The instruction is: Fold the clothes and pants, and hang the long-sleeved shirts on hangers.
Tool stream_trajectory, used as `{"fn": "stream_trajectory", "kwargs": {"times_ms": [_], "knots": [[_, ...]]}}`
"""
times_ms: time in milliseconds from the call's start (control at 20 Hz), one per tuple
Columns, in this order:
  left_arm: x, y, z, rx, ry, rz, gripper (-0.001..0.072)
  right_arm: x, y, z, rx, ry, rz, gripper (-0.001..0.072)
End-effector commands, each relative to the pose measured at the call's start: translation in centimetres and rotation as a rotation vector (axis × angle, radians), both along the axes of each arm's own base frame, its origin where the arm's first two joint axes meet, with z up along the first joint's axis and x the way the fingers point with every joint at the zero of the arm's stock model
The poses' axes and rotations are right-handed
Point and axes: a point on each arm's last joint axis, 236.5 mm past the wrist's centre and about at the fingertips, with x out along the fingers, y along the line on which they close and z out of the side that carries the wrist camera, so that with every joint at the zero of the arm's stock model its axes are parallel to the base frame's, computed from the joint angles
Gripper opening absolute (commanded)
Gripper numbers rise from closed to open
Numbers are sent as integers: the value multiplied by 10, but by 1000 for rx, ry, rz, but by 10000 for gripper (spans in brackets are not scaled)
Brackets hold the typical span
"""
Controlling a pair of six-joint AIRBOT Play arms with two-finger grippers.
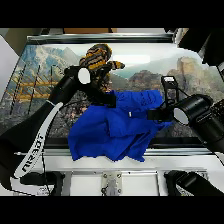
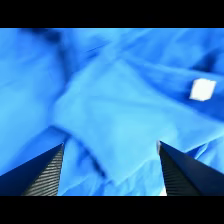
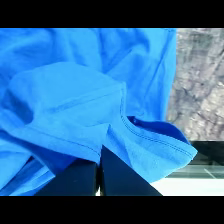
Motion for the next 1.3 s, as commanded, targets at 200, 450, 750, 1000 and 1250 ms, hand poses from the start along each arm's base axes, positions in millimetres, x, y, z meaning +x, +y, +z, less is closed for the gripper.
{"fn": "stream_trajectory", "kwargs": {"times_ms": [200, 450, 750, 1000, 1250], "knots": [[6, -36, -29, 187, -93, -66, 620, -7, 19, 1, 11, -7, 58, 10], [23, -15, -52, 382, -72, -88, 620, -9, 22, 2, 11, -9, 69, 10], [32, -23, -67, 386, -40, -70, 620, -9, 22, 4, 14, -14, 69, 9], [18, -46, -56, 265, 10, -77, 620, -9, 22, 4, 14, -14, 69, 10], [12, -50, -64, 244, 34, -80, 620, -9, 22, 4, 14, -14, 69, 10]]}}
